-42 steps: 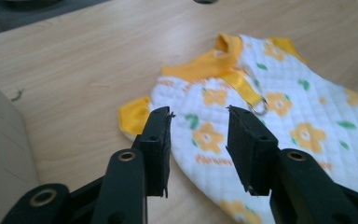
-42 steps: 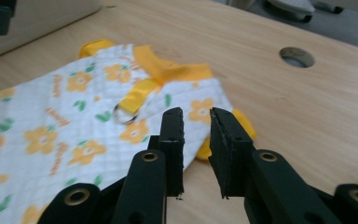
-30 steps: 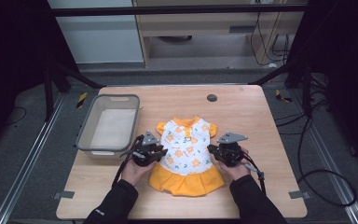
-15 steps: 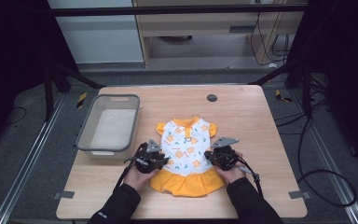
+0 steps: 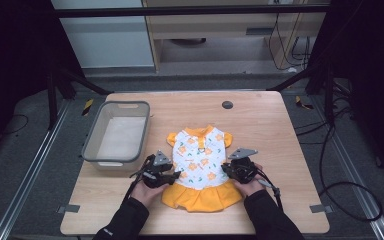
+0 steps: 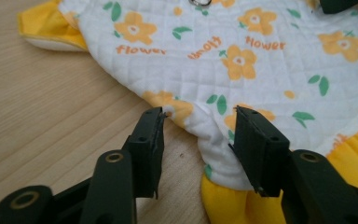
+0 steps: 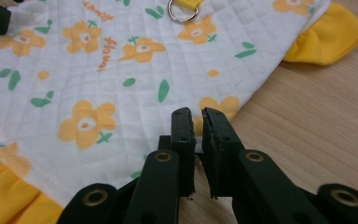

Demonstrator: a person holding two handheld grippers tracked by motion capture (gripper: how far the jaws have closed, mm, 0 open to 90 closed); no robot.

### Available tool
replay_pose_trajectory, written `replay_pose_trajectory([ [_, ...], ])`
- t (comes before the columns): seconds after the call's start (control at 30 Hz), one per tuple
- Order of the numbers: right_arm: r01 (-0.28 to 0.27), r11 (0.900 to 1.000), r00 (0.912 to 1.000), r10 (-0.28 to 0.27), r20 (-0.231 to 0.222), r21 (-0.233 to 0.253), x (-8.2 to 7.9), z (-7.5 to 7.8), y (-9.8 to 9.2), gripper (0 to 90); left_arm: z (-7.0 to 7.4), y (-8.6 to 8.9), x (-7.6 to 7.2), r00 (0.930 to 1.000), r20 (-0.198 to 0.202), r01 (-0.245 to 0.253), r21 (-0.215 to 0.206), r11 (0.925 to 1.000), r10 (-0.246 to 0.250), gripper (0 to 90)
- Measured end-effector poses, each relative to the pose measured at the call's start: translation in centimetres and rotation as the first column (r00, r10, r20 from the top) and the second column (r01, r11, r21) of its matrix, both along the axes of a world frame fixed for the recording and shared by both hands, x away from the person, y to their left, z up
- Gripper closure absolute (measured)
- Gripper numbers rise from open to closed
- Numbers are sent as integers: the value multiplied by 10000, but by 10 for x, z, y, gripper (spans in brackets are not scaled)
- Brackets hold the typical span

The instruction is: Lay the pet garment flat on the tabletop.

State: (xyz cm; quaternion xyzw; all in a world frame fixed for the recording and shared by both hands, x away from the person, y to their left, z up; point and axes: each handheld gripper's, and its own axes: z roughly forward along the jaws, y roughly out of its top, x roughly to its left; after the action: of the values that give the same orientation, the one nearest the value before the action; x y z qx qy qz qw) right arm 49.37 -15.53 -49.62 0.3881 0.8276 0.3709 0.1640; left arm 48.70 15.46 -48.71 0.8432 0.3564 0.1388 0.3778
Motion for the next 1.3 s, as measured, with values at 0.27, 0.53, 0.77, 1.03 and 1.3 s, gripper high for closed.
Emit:
replay_pose_trajectory([
  [0.27,402,9965,9967,-451,672,730,-13,21,-20,748,17,17,-21,9980,631,37,-540,9985,-3,444],
  [0.53,935,9910,9870,-1048,1220,953,-27,29,-42,571,21,35,-39,9967,792,-130,-808,9966,194,408],
  [0.77,1428,9799,9812,-1586,1096,1395,-40,29,-62,458,22,58,-61,9956,814,-396,-796,9960,460,370],
  [1.03,1896,9741,9732,-2031,1081,1233,-50,21,-81,319,19,82,-71,9923,849,-858,-500,9951,898,336],
  [1.3,2406,9619,9633,-2531,896,1300,-53,13,-96,238,14,111,-74,9830,871,-1577,-486,9863,1615,307],
])
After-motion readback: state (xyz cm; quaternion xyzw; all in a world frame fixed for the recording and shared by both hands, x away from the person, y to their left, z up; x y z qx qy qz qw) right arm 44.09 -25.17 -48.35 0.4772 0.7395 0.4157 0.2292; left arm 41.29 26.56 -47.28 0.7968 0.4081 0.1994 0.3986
